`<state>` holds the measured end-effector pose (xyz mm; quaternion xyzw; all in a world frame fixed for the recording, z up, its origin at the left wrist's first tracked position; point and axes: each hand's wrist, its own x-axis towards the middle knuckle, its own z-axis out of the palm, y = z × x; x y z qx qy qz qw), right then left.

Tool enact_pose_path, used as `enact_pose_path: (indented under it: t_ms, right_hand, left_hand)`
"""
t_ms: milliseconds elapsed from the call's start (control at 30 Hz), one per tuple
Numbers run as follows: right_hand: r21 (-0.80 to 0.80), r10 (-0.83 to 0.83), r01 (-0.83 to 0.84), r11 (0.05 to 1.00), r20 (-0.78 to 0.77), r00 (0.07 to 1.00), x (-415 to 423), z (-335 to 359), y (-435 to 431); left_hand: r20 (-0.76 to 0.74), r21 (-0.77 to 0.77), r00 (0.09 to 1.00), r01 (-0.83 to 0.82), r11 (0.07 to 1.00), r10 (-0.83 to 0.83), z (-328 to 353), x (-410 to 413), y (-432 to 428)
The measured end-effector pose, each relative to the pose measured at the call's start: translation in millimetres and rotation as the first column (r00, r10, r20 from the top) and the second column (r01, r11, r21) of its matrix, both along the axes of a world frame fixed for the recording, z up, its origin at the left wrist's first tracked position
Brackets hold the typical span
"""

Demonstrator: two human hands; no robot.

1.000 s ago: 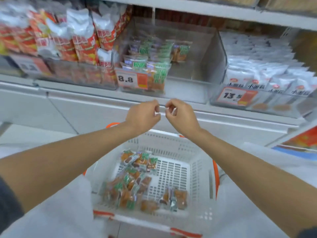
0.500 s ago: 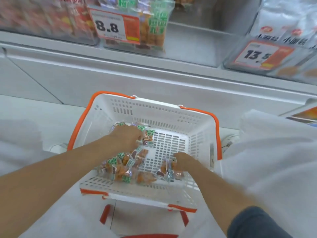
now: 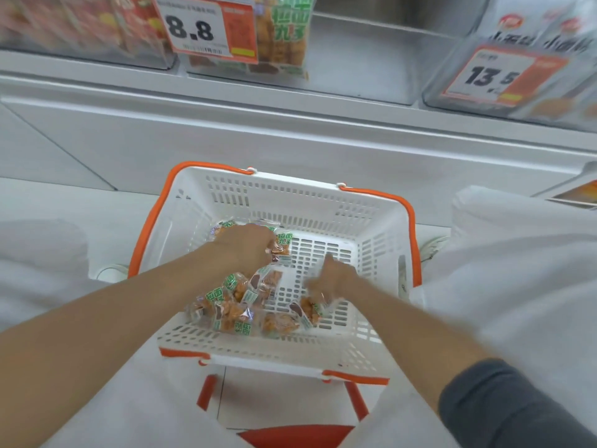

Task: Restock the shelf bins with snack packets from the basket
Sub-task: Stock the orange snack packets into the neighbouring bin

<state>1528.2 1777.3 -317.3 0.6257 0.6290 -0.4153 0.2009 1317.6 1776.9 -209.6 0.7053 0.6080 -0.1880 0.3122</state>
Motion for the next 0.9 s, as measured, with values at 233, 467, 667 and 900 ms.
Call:
enact_pose_path:
  t_ms: [233,467,667,900]
  right_hand:
    - [-0.208,-0.364,0.315,0.926,-0.711,0.601,-12.2,174.3,63.6]
    - [-0.28,-0.403,0.379,0.882,-0.865,0.3,-34.8,220.5,52.7]
    - [0.26,-0.133,0.44,0.859,-0.718,0.684,-36.1,220.7,69.9]
    - [0.08,-0.23,0.509,0.857,-0.824,0.517,-32.9,225.1,80.7]
  left_hand:
    - [0.526,-0.402,0.603,-0.445,0.8,0.6,41.9,23.1,22.4]
    - [0.69,-0.657,0.022,-0.401,0.639,0.723,91.1,40.3,22.8]
    - [0.828,-0.359,0.085,-0.679,0.64,0.554,98.9,21.7,23.2]
    - [0.861,-0.22,0.168,-0.728,0.65,0.479,100.0,16.4,23.7]
